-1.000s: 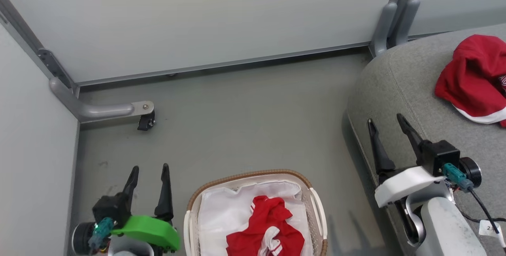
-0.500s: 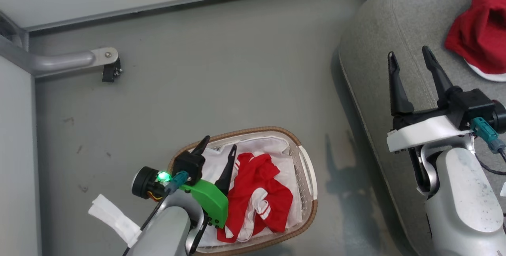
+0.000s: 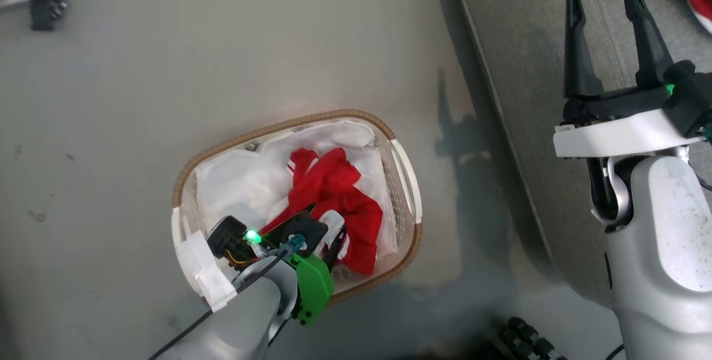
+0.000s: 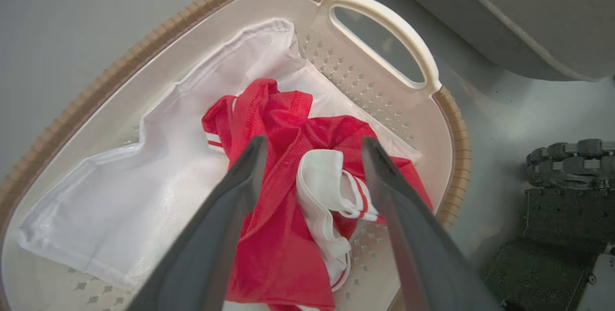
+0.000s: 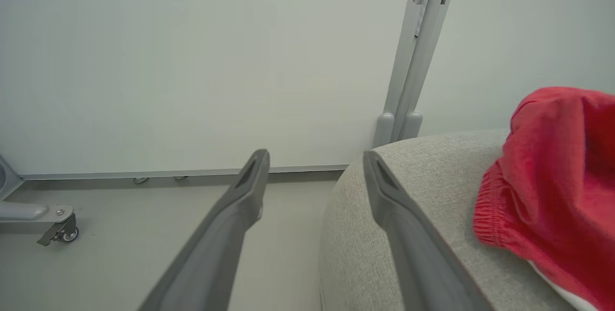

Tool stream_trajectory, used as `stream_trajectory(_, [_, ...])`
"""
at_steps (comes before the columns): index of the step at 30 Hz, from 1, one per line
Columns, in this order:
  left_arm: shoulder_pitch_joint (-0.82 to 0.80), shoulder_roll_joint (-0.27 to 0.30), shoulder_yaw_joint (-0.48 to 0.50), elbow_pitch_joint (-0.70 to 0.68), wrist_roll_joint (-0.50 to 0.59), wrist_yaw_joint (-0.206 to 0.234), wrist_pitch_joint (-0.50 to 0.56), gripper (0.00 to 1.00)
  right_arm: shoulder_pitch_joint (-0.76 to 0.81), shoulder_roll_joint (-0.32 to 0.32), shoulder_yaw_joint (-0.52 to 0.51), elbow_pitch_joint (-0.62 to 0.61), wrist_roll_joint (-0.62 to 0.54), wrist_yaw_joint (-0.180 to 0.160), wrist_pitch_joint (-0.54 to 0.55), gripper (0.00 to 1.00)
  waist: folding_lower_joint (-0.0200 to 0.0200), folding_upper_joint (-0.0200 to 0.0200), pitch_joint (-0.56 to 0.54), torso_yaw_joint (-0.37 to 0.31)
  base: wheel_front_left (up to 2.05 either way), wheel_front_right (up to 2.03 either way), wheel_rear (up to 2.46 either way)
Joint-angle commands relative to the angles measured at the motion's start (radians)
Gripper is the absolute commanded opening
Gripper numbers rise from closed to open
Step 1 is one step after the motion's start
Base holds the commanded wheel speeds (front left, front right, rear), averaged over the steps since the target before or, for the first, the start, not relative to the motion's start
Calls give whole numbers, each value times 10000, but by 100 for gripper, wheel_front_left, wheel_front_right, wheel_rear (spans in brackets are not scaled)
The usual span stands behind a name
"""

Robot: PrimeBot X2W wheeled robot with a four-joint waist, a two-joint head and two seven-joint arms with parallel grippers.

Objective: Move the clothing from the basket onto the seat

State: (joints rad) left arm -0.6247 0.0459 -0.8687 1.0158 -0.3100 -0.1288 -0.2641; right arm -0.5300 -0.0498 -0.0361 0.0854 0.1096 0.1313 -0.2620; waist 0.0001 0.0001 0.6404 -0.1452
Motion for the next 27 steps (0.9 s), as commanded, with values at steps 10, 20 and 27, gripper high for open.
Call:
stream_trajectory(10, [-1145, 380, -898, 1257, -361, -32, 0, 100, -621, -12, 285, -311, 564, -10, -46, 100, -1, -1, 2411, -1342, 0, 0, 0])
stream_trajectory(20, [-1452, 479, -1370, 1936, -705, -32, 70, 0, -584, -15, 439, -214, 829, -10, -46, 100, -1, -1, 2687, -1573, 0, 0, 0])
stream_trajectory(27, [-1317, 426, -1751, 1696, -1009, -32, 0, 0, -383, -20, 452, 47, 604, -10, -46, 100, -1, -1, 2116, -1375, 0, 0, 0])
